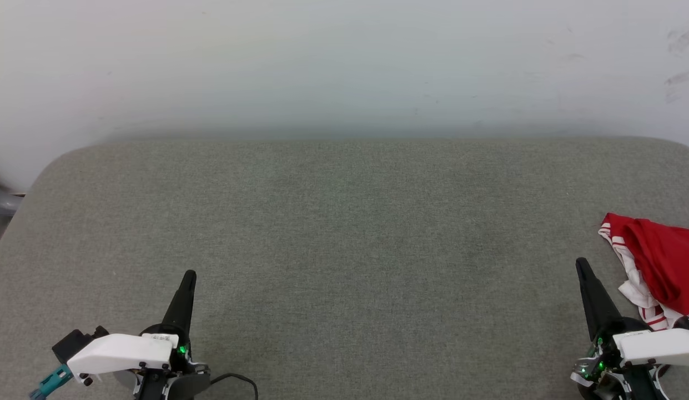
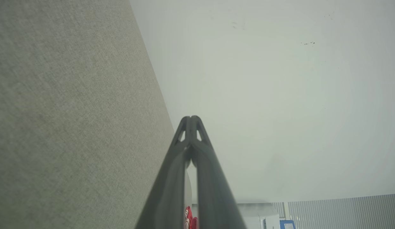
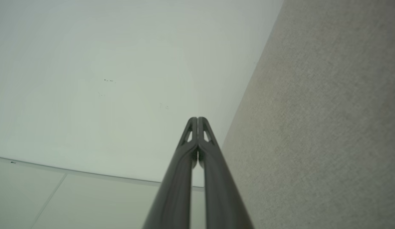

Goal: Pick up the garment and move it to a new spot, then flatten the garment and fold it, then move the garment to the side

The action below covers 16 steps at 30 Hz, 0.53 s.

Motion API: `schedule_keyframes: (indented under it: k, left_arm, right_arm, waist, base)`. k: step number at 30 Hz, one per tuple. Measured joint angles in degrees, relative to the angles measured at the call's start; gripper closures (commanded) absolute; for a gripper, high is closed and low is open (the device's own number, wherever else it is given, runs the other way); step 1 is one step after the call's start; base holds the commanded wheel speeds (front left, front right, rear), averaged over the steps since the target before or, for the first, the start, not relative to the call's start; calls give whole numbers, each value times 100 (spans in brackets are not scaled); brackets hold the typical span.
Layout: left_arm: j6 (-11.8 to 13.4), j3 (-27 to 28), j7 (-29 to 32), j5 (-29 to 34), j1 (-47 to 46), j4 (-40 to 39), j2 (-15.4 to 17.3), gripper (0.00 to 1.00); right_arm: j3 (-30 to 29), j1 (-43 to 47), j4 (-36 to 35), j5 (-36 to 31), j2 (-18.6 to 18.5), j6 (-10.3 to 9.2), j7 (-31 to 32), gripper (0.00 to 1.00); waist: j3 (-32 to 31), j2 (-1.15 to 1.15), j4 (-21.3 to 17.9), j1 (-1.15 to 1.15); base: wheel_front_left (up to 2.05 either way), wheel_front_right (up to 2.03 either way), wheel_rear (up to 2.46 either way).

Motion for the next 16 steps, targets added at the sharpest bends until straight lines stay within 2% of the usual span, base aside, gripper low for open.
schedule_keyframes:
  k: [16]
  left_arm:
    - [-129, 213, 196, -593, -73, 51, -114, 100]
  right_arm:
    - [22, -154, 219, 708, -1, 0, 24, 100]
  waist:
    - [37, 0, -46, 0]
  base:
    - [0, 0, 0]
